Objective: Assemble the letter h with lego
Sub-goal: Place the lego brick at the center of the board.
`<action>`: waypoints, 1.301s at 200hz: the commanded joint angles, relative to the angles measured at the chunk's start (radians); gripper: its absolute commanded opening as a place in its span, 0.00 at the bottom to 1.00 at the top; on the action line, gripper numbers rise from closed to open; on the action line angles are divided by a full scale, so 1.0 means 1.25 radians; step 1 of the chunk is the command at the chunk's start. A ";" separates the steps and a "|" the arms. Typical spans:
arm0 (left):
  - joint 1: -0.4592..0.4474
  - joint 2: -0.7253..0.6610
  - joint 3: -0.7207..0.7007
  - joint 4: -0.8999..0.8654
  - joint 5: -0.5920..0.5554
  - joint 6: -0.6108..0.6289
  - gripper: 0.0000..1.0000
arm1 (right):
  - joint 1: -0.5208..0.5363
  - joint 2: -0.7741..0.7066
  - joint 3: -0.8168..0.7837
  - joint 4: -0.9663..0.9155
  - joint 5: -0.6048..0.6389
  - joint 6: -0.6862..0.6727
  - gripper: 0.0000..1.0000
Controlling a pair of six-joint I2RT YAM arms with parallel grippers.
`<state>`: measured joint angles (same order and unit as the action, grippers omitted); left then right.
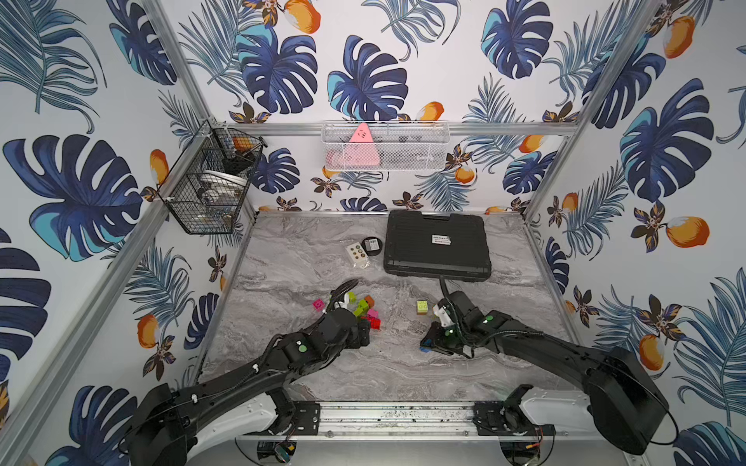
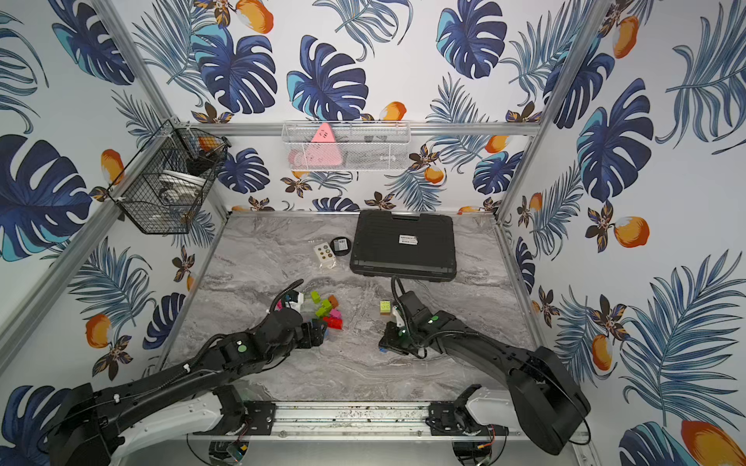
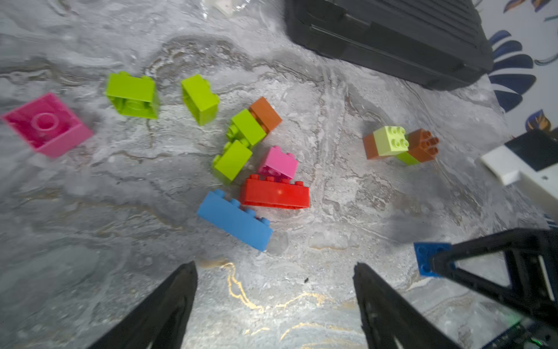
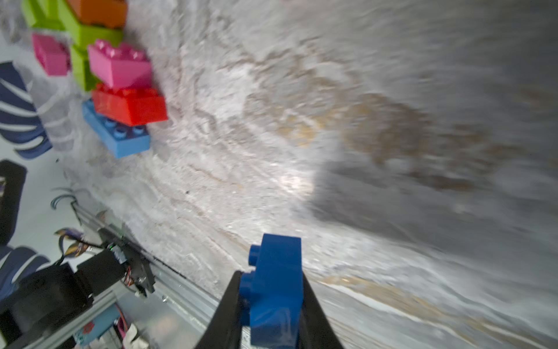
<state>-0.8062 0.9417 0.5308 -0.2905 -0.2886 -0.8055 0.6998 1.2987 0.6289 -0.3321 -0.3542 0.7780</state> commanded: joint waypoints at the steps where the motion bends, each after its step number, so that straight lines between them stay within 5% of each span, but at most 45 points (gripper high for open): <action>1: 0.000 -0.026 -0.009 -0.064 -0.080 -0.050 0.86 | 0.040 0.058 0.009 0.187 -0.053 0.016 0.19; 57: 0.001 0.005 0.003 -0.079 -0.092 -0.054 0.86 | 0.055 0.123 -0.031 0.194 -0.008 -0.024 0.22; 122: 0.001 0.046 0.004 -0.062 -0.081 -0.054 0.86 | 0.054 0.101 -0.039 0.058 0.083 -0.072 0.46; 164: 0.001 0.038 -0.008 -0.020 -0.054 -0.027 0.86 | 0.053 0.083 -0.036 0.041 0.073 -0.089 0.45; 198: 0.001 0.032 -0.050 0.123 0.039 0.032 0.90 | 0.054 0.048 0.021 -0.068 0.091 -0.128 0.62; 260: 0.001 0.016 -0.059 0.102 -0.003 0.009 0.90 | 0.105 0.149 0.186 -0.279 0.232 -0.153 0.60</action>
<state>-0.8062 0.9783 0.4614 -0.1837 -0.2691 -0.7902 0.8055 1.4395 0.8207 -0.5579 -0.1291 0.5861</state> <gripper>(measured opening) 0.901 0.605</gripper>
